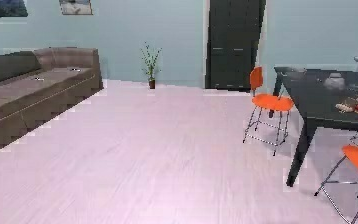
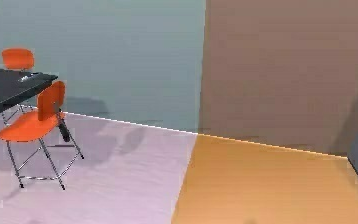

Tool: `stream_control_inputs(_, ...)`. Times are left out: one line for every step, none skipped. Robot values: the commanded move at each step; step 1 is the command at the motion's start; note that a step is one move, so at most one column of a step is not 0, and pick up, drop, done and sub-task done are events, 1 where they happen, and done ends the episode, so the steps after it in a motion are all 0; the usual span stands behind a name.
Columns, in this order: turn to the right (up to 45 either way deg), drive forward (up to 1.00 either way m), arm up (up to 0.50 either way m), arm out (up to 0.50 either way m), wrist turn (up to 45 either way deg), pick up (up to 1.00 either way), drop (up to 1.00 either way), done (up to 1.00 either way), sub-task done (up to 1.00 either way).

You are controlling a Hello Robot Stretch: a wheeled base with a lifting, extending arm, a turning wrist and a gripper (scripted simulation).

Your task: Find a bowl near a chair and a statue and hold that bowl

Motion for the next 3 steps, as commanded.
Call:
stream_control_inputs(-45.0, 0.0, 0.0, 0.0, 0.0, 0.0, 0.0, 0.0, 0.0)
stream_control_inputs(-45.0, 0.0, 0.0, 0.0, 0.0, 0.0, 0.0, 0.0, 0.0)
stream_control_inputs(-36.0, 0.0, 0.0, 0.0, 0.0, 0.0, 0.0, 0.0, 0.0)
